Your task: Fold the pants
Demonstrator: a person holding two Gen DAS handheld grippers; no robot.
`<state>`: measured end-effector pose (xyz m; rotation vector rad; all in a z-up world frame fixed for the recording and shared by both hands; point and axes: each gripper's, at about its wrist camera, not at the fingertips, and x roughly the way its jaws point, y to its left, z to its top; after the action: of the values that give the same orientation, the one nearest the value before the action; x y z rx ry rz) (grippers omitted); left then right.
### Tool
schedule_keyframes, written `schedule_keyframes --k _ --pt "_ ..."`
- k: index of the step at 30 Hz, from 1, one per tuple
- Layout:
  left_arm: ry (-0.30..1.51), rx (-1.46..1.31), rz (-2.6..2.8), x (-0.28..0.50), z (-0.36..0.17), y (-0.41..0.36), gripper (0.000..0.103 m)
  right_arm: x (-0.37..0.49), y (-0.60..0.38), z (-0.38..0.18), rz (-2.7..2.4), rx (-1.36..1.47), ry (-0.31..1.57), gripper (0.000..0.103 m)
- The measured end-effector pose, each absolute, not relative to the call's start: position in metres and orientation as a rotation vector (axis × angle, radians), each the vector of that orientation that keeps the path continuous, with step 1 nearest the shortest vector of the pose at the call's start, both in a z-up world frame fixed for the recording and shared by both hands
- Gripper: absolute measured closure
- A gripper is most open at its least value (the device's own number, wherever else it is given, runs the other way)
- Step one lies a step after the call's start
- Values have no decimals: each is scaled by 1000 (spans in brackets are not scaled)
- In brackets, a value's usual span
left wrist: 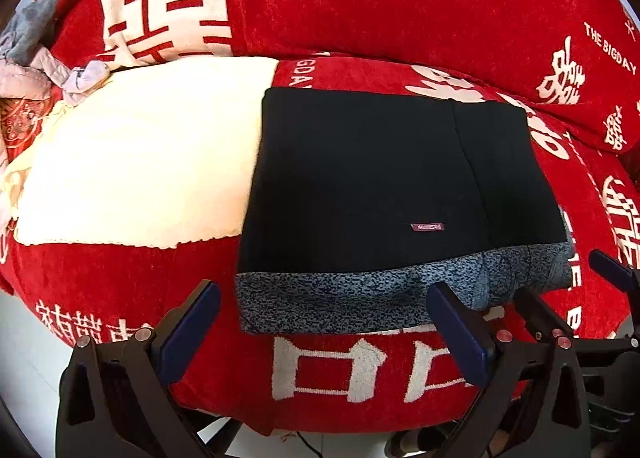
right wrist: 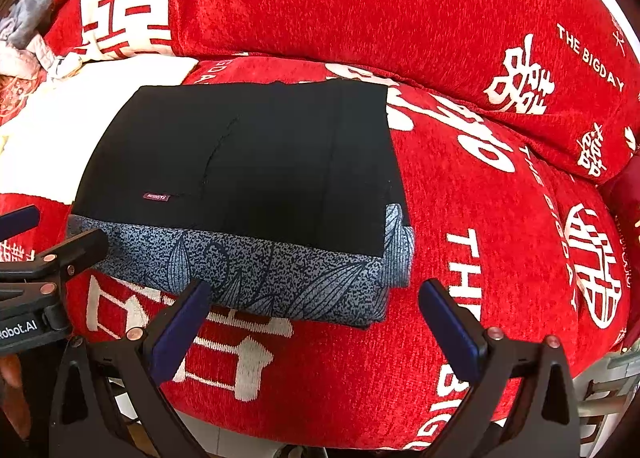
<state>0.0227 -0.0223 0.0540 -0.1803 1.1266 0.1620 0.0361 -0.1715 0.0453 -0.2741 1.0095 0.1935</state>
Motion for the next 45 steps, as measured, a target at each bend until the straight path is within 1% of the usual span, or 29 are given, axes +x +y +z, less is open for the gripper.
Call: schedule_keyframes --k 29,37,45 --pt "1152 -146 159 22 56 -24 0 32 -170 48 196 -292 1001 0" --pt "1143 -178 148 22 58 -17 0 32 -172 48 197 -295 1002 0" --pt "1146 -115 195 20 60 -23 0 32 -171 47 194 -293 1001 0"
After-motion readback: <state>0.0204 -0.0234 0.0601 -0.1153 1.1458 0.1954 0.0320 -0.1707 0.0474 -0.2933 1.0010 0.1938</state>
